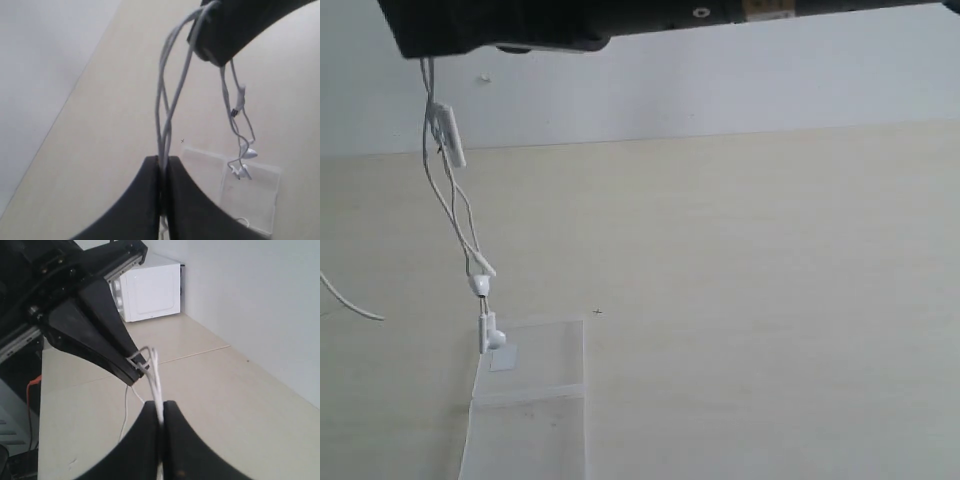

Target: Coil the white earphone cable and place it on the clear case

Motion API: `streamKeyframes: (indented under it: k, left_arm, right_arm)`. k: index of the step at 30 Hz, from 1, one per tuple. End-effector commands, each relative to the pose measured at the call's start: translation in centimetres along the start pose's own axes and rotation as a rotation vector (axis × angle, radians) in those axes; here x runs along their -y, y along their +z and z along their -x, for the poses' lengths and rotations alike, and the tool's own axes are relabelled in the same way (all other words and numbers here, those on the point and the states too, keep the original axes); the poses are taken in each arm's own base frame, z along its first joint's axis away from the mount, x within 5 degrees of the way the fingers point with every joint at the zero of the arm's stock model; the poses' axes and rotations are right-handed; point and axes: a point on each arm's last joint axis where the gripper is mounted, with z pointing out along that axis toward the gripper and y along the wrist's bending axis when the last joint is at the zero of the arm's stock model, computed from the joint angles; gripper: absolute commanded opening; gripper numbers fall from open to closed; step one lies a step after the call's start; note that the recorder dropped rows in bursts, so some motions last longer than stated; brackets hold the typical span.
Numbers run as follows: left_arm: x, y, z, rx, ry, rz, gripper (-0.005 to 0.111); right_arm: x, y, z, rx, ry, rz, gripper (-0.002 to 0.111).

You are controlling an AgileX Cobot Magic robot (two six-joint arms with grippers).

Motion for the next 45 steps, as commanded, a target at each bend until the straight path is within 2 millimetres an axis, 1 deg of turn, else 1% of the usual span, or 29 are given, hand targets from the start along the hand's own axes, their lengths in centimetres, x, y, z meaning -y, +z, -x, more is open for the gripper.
streamKeyframes:
  k: [1, 5, 7, 11, 13, 15, 16, 18, 24, 26, 27, 30, 31, 33, 35, 37, 38, 39, 43, 45]
  left_arm:
    - [0.2, -0.1, -0.1, -0.002, -0.015, 0.001, 0.0]
    - [0.2, -0.1, -0.1, -0.002, -0.045, 0.001, 0.001]
    - [0.2, -0.1, -0.1, -0.002, -0.056, 0.001, 0.006]
    - [0.2, -0.1, 0.0, 0.0, -0.064, 0.0, 0.03]
    - [0.2, -0.1, 0.0, 0.0, -0.064, 0.0, 0.044]
    - [0.2, -0.1, 0.0, 0.001, -0.07, -0.001, 0.055]
    - [0.2, -0.1, 0.0, 0.003, -0.076, -0.002, 0.059]
    - [0.2, -0.1, 0.0, 0.003, -0.096, -0.002, 0.063]
    - [0.3, -0.3, 0.1, 0.007, -0.09, 0.003, 0.064]
    - [0.6, -0.7, 0.2, 0.015, -0.08, 0.013, 0.062]
    - [0.8, -1.0, 0.2, 0.024, -0.076, 0.017, 0.059]
    - [1.4, -1.9, 0.5, 0.049, -0.061, 0.042, 0.045]
    - [1.5, -2.1, 0.6, 0.058, -0.057, 0.057, 0.043]
    - [1.6, -2.3, 0.8, 0.085, -0.076, 0.068, 0.046]
    - [1.7, -2.3, 1.0, 0.109, -0.138, 0.053, 0.057]
    - [1.7, -2.3, 1.0, 0.11, -0.157, 0.05, 0.069]
    - [1.7, -2.3, 1.0, 0.11, -0.16, 0.049, 0.073]
    - [1.7, -2.3, 1.1, 0.112, -0.165, 0.048, 0.074]
    - [1.7, -2.2, 1.2, 0.131, -0.182, 0.034, 0.071]
    - [1.7, -2.2, 1.3, 0.137, -0.187, 0.028, 0.071]
  right_arm:
    - [-0.1, -0.9, 1.2, 0.039, -0.003, -0.015, 0.0]
    - [-0.2, -1.2, 1.4, 0.047, -0.003, -0.015, 0.0]
    - [-0.3, -1.2, 1.4, 0.047, 0.0, -0.015, 0.0]
    - [-0.3, -1.2, 1.4, 0.047, 0.002, -0.015, 0.0]
    - [-0.3, -1.2, 1.4, 0.047, 0.002, -0.015, 0.0]
    - [-0.3, -1.2, 1.4, 0.047, 0.002, -0.015, 0.0]
    - [-0.3, -1.2, 1.4, 0.047, 0.002, -0.015, 0.0]
    - [-0.2, -1.2, 1.4, 0.048, 0.002, -0.017, 0.0]
    - [-0.2, -1.2, 1.4, 0.048, 0.002, -0.019, 0.0]
    - [-0.2, -1.2, 1.4, 0.048, -0.004, -0.019, 0.0]
    - [-0.2, -1.2, 1.4, 0.048, -0.005, -0.019, 0.0]
    - [-0.2, -1.0, 1.1, 0.039, -0.002, -0.014, 0.0]
    - [-0.2, -1.0, 1.1, 0.037, -0.001, -0.011, 0.0]
    - [0.0, -0.6, 0.8, 0.025, 0.005, -0.006, 0.0]
    - [0.1, -0.3, 0.4, 0.014, 0.01, -0.003, 0.0]
    - [0.2, -0.1, 0.3, 0.01, 0.012, -0.003, 0.0]
    - [0.2, -0.1, 0.4, 0.012, 0.011, -0.003, 0.0]
    - [0.2, -0.1, 0.4, 0.013, 0.011, -0.009, 0.0]
    - [0.2, -0.8, 1.1, 0.041, 0.001, -0.044, 0.0]
    - [0.0, -1.2, 1.7, 0.062, -0.007, -0.046, 0.0]
